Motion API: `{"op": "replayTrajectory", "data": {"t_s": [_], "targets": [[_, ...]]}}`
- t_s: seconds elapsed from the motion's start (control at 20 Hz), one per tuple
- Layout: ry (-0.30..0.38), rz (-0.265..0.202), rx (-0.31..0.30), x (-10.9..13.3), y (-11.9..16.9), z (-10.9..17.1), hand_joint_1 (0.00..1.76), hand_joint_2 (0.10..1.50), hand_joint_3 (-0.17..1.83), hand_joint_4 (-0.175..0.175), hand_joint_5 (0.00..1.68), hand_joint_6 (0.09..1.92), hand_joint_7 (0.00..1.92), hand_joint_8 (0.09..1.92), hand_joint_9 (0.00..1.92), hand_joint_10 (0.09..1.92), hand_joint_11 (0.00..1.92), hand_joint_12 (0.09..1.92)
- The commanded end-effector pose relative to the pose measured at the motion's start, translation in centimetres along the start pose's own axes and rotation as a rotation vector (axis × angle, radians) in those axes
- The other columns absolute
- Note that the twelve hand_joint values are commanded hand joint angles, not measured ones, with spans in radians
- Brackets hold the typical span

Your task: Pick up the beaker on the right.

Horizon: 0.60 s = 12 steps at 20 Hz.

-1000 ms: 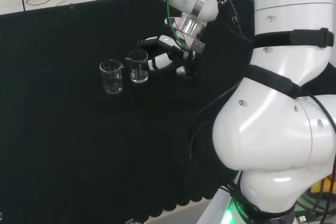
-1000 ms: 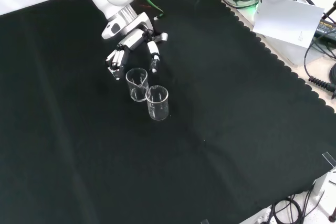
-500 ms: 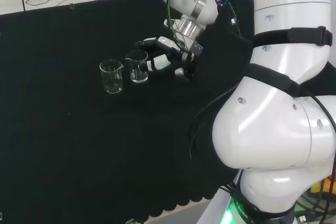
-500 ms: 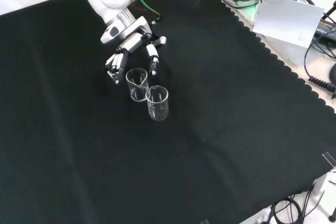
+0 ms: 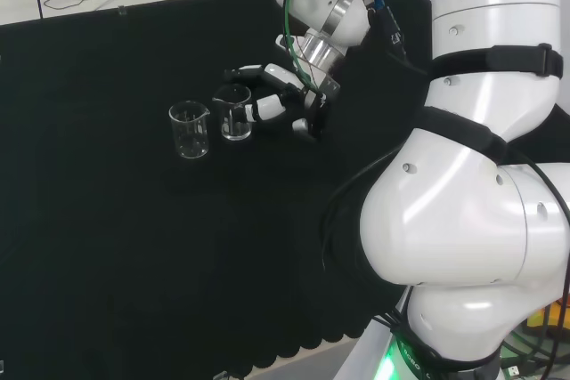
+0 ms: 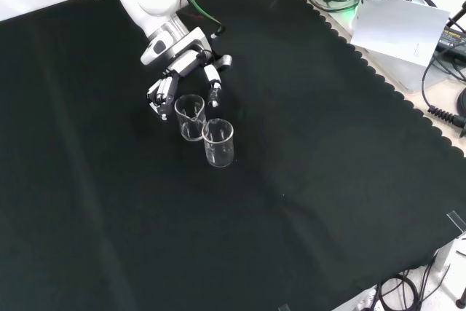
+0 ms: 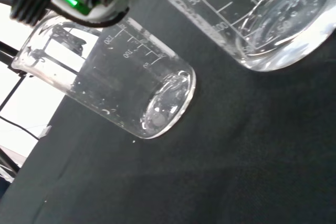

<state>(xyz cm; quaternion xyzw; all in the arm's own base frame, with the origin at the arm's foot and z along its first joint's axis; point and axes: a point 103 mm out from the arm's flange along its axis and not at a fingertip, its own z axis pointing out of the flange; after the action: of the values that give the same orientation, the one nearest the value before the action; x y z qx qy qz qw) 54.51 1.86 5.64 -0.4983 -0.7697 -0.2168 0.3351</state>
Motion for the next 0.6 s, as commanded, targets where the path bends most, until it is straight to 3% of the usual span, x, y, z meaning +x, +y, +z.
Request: {"op": "replayTrajectory", "data": {"t_s": [0.05, 0.6], "targets": [[0.017, -0.005, -0.009, -0.01, 0.25, 0.40, 0.87, 0.52, 0.55, -0.030, 0.53, 0.09, 0.39, 0.69, 0.48, 0.61, 0.05, 1.39], [0.027, 0.006, -0.025, -0.64, 0.54, 1.23, 0.89, 0.52, 0.57, -0.027, 0.56, 0.09, 0.42, 0.67, 0.50, 0.59, 0.06, 1.38]]}}
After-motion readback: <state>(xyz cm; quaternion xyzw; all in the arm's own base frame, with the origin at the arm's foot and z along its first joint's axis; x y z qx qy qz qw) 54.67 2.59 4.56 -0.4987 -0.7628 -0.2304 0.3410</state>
